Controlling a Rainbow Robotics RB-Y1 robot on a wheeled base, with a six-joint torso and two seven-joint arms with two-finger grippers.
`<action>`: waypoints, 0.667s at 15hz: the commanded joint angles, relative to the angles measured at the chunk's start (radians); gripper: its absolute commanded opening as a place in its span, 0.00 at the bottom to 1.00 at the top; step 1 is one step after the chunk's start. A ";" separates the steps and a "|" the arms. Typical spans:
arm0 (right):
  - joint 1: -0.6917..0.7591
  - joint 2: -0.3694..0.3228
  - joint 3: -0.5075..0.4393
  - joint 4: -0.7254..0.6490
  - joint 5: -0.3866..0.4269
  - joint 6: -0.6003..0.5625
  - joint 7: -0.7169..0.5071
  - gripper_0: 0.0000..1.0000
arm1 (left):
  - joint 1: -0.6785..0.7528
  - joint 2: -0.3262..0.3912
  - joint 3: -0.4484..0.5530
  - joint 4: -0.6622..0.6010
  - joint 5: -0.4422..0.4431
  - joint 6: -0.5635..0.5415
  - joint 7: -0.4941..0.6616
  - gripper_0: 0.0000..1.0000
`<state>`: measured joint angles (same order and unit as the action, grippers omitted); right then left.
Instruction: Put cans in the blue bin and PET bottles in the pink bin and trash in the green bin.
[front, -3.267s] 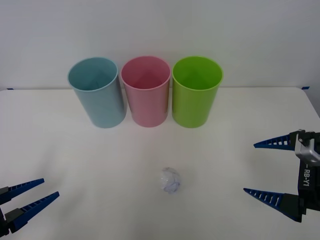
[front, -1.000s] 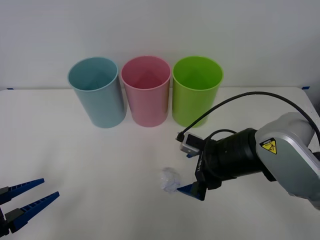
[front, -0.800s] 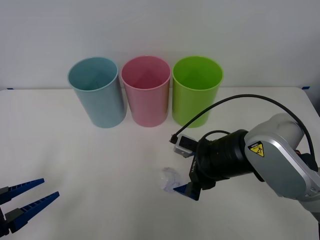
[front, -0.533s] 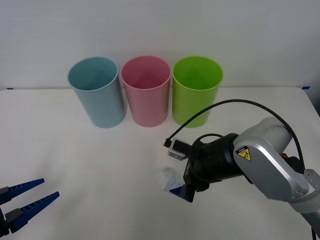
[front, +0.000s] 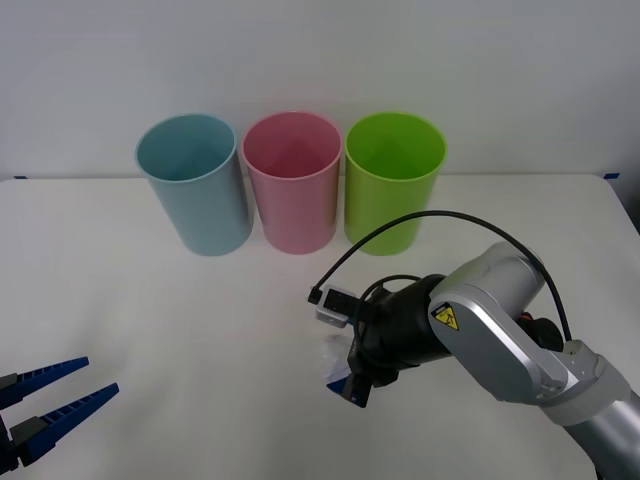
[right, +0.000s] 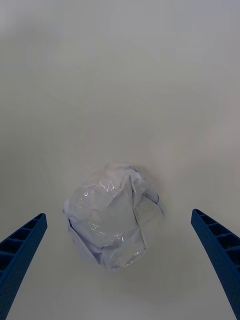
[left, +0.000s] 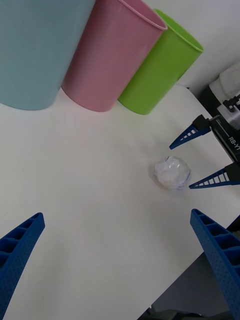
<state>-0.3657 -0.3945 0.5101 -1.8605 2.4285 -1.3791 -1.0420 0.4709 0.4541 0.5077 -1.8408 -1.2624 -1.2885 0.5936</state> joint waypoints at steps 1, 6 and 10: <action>-0.001 0.028 0.010 0.032 0.023 0.002 -0.004 1.00 | 0.000 0.000 0.000 0.000 0.000 0.000 0.000 1.00; -0.013 0.072 0.039 0.095 0.070 0.037 -0.013 1.00 | 0.000 0.000 0.000 0.000 0.000 0.000 0.000 1.00; -0.026 0.071 0.059 0.127 0.098 0.066 -0.013 1.00 | 0.000 0.000 0.000 0.000 0.000 0.000 0.000 1.00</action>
<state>-0.3908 -0.3236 0.5655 -1.7351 2.5243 -1.3167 -1.0547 0.4709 0.4541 0.5077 -1.8408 -1.2624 -1.2885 0.5936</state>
